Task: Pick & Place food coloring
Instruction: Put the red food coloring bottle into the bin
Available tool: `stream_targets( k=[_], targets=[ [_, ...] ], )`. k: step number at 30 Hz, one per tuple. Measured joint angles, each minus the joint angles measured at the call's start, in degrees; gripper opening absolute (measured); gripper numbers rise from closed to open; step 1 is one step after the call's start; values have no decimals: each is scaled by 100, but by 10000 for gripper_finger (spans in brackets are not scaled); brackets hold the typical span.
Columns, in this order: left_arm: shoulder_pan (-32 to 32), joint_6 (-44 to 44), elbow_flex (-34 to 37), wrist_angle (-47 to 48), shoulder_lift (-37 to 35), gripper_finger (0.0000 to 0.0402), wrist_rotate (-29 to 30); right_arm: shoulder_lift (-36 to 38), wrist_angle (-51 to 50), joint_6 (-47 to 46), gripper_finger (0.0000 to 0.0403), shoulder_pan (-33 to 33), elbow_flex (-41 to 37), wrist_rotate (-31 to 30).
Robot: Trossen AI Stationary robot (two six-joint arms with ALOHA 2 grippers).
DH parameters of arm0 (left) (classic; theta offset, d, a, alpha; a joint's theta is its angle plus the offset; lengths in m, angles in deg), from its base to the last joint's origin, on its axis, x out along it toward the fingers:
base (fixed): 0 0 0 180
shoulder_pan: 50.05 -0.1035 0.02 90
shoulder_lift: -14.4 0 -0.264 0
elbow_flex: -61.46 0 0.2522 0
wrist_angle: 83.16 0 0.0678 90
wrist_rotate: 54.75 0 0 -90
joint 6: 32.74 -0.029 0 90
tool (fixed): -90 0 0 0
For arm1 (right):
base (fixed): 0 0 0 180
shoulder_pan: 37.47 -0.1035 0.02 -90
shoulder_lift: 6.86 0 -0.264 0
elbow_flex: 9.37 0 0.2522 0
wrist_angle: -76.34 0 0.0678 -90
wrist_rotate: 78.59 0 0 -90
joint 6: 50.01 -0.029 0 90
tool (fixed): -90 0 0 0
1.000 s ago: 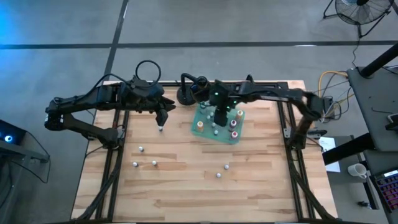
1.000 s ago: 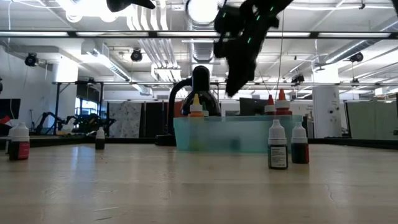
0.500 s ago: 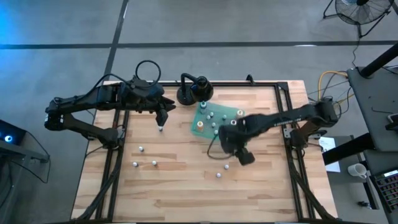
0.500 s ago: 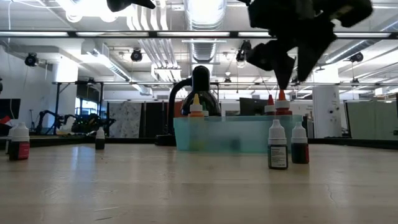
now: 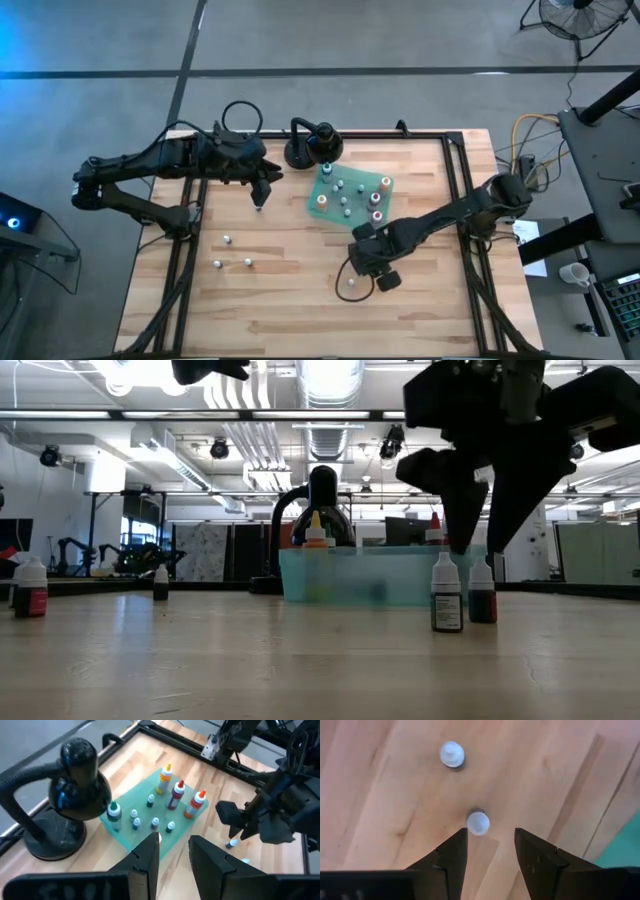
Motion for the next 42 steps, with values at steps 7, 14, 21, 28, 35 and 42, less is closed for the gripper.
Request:
stream_targets(
  k=[7,14,21,28,35,42],
  targets=[
    [5,73,335,4,0,80,-190,-207,47,-266,145,-103,36,41],
    [7,130,478,-219,0,80,-192,-276,181,-500,143,-243,64,130],
    [7,127,502,-281,0,80,-192,-276,176,-716,132,-250,61,107],
    [7,127,502,-277,0,80,-192,-276,234,-715,118,-250,-3,-2],
    [7,125,502,-266,0,80,-192,-274,290,-733,127,-250,-102,-1],
    [7,81,502,-266,0,80,-192,-272,303,-600,111,-250,-100,-3]
  ],
)
